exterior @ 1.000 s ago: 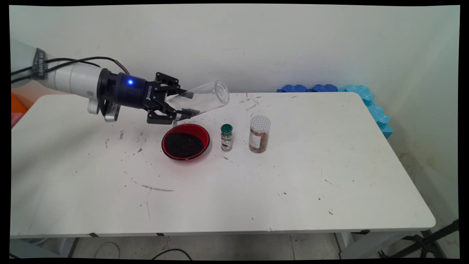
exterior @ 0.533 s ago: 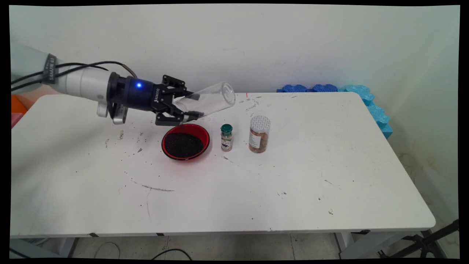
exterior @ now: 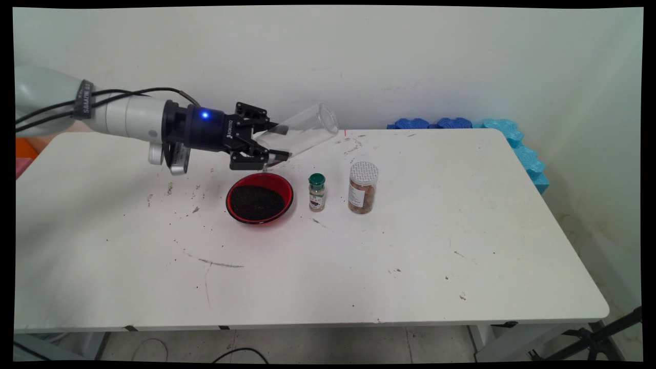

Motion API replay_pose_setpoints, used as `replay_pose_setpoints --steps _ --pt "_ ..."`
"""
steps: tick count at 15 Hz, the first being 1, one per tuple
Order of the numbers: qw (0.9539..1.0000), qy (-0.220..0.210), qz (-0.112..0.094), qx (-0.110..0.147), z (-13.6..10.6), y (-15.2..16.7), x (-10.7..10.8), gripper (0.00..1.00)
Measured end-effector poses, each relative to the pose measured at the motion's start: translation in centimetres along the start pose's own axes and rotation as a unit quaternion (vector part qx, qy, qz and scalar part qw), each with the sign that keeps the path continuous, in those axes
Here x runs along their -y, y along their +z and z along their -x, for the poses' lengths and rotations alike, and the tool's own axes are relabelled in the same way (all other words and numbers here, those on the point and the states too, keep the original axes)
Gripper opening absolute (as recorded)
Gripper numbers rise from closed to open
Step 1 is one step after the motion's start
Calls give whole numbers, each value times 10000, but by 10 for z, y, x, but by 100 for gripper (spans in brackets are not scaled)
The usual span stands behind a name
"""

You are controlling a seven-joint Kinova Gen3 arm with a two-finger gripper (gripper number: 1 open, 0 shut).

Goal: Pour the black seasoning powder in the red bowl

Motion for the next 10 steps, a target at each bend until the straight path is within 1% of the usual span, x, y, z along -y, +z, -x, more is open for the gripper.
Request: replay_pose_setpoints --steps 4,10 --pt "9999 -117 32 71 -4 0 1 0" --pt "9995 -237 154 134 -12 -2 -2 0"
